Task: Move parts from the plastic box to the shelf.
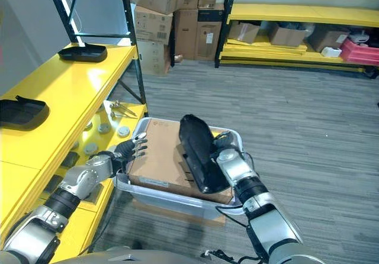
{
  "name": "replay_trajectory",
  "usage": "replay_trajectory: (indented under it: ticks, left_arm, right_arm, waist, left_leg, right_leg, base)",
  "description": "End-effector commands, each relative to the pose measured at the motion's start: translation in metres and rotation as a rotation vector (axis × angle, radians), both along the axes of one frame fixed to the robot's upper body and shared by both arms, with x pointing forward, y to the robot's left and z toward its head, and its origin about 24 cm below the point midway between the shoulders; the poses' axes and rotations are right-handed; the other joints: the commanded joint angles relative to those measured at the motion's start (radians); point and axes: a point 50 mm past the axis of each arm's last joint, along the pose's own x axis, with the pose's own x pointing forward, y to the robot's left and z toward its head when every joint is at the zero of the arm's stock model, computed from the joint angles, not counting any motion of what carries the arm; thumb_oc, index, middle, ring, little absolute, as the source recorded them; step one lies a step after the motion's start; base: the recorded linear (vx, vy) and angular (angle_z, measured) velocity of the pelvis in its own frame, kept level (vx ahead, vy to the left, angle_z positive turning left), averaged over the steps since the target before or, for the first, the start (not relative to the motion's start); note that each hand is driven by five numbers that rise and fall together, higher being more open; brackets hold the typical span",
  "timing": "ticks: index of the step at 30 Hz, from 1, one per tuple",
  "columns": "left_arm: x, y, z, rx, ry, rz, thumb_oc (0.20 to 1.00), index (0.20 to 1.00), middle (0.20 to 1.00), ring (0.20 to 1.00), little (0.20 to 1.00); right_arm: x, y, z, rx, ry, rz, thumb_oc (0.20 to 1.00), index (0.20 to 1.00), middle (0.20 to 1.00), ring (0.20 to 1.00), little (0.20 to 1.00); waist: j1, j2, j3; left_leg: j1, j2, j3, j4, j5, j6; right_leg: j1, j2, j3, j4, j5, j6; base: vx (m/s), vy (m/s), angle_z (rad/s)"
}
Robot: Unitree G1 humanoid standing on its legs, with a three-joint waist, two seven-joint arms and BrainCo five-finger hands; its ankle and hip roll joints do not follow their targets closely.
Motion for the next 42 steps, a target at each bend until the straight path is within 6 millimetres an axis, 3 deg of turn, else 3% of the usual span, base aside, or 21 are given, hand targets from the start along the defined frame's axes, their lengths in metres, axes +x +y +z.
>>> replay_trajectory:
  ticks: [1,10,15,16,19,21,25,31,32,33,38,42]
  left_arm:
    - [0.014,0.001,0.015,0.047,-0.097,-0.027,1.000,1.000,1.000,1.000,1.000]
    - [-0.004,0.003,0.006,-0.068,-0.095,-0.010,1.000,1.000,1.000,1.000,1.000]
    - [-0.001,0.002,0.018,-0.119,-0.190,-0.039,1.000,1.000,1.000,1.000,1.000]
    - [0.000,0.003,0.026,-0.145,-0.227,-0.052,1.000,1.000,1.000,1.000,1.000]
    - [-0.004,0.007,0.030,-0.180,-0.246,-0.055,1.000,1.000,1.000,1.000,1.000]
    - [-0.021,0.017,0.027,-0.200,-0.248,-0.063,1.000,1.000,1.000,1.000,1.000]
    - [-0.046,0.027,0.013,-0.198,-0.199,-0.078,1.000,1.000,1.000,1.000,1.000]
    - [-0.077,0.040,-0.008,-0.199,-0.113,-0.069,1.000,1.000,1.000,1.000,1.000]
    - [-0.083,0.041,-0.012,-0.193,-0.095,-0.063,1.000,1.000,1.000,1.000,1.000]
    - [-0.088,0.042,-0.015,-0.191,-0.083,-0.059,1.000,1.000,1.000,1.000,1.000]
    - [-0.099,0.044,-0.023,-0.207,-0.049,-0.031,1.000,1.000,1.000,1.000,1.000]
    - [-0.105,0.046,-0.029,-0.194,-0.035,-0.021,1.000,1.000,1.000,1.000,1.000]
  right_arm:
    - [0.020,-0.005,0.039,0.000,-0.154,0.003,0.200,0.200,0.200,0.200,0.200]
    - [0.000,-0.031,0.002,-0.048,-0.033,-0.084,0.200,0.200,0.200,0.200,0.200]
    - [0.010,-0.048,0.022,-0.085,-0.100,-0.165,0.200,0.200,0.200,0.200,0.200]
    - [0.014,-0.060,0.034,-0.101,-0.134,-0.199,0.200,0.200,0.200,0.200,0.200]
    - [0.013,-0.073,0.043,-0.114,-0.154,-0.243,0.200,0.200,0.200,0.200,0.200]
    - [0.003,-0.098,0.047,-0.130,-0.166,-0.310,0.200,0.200,0.200,0.200,0.200]
    - [-0.012,-0.121,0.046,-0.159,-0.159,-0.361,0.200,0.200,0.200,0.200,0.200]
    - [-0.028,-0.140,0.044,-0.193,-0.121,-0.387,0.200,0.200,0.200,0.200,0.200]
    - [-0.032,-0.142,0.040,-0.201,-0.095,-0.398,0.573,0.573,0.573,0.573,0.573]
    - [-0.035,-0.144,0.037,-0.211,-0.077,-0.396,1.000,1.000,1.000,1.000,1.000]
    - [-0.038,-0.132,0.022,-0.224,-0.029,-0.348,1.000,1.000,1.000,1.000,1.000]
    - [-0.051,-0.125,-0.001,-0.214,0.037,-0.325,1.000,1.000,1.000,1.000,1.000]
  waist:
    - [0.053,-0.002,-0.045]
    - [0.089,0.012,-0.020]
    - [0.113,0.031,0.038]
    - [0.124,0.041,0.073]
    - [0.134,0.048,0.103]
    - [0.152,0.060,0.131]
    - [0.171,0.069,0.144]
    - [0.181,0.075,0.153]
    - [0.181,0.076,0.152]
    - [0.181,0.076,0.150]
    - [0.177,0.073,0.150]
    - [0.174,0.068,0.155]
  left_leg:
    - [-0.061,0.016,-0.064,0.049,-0.044,-0.010]
    - [-0.108,0.002,-0.096,0.097,-0.052,-0.004]
    - [-0.206,-0.025,-0.130,0.132,-0.050,-0.001]
    - [-0.235,-0.037,-0.145,0.138,-0.045,0.001]
    - [-0.246,-0.046,-0.157,0.144,-0.041,0.002]
    - [-0.249,-0.057,-0.172,0.154,-0.038,0.005]
    - [-0.233,-0.068,-0.184,0.157,-0.043,0.012]
    - [-0.197,-0.079,-0.185,0.152,-0.051,0.025]
    - [-0.184,-0.080,-0.183,0.149,-0.053,0.029]
    - [-0.173,-0.078,-0.179,0.147,-0.056,0.030]
    - [-0.149,-0.076,-0.173,0.142,-0.064,0.035]
    - [-0.143,-0.069,-0.164,0.140,-0.064,0.037]
  right_leg:
    - [0.002,-0.079,-0.088,0.092,-0.069,0.067]
    - [-0.024,-0.100,-0.107,0.134,-0.074,0.063]
    - [-0.099,-0.120,-0.120,0.162,-0.071,0.069]
    - [-0.118,-0.127,-0.126,0.168,-0.069,0.069]
    - [-0.120,-0.133,-0.134,0.174,-0.067,0.068]
    - [-0.116,-0.142,-0.146,0.187,-0.068,0.063]
    - [-0.100,-0.148,-0.153,0.199,-0.072,0.061]
    - [-0.083,-0.153,-0.149,0.221,-0.078,0.066]
    - [-0.077,-0.152,-0.145,0.225,-0.081,0.067]
    - [-0.072,-0.150,-0.142,0.228,-0.084,0.068]
    - [-0.059,-0.148,-0.134,0.231,-0.086,0.073]
    - [-0.050,-0.143,-0.134,0.228,-0.087,0.076]
  base:
    - [0.08,0.029,0.13]
    - [0.07,0.050,0.08]
    - [-0.20,0.086,0.23]
    - [-0.25,0.050,0.34]
    - [-0.07,0.048,0.26]
    - [0.03,0.057,0.21]
    - [0.09,0.048,0.14]
    - [0.10,0.048,0.06]
    - [0.12,0.041,0.10]
    - [0.15,0.045,0.05]
    - [0.06,0.017,-0.05]
    - [0.00,-0.005,0.02]
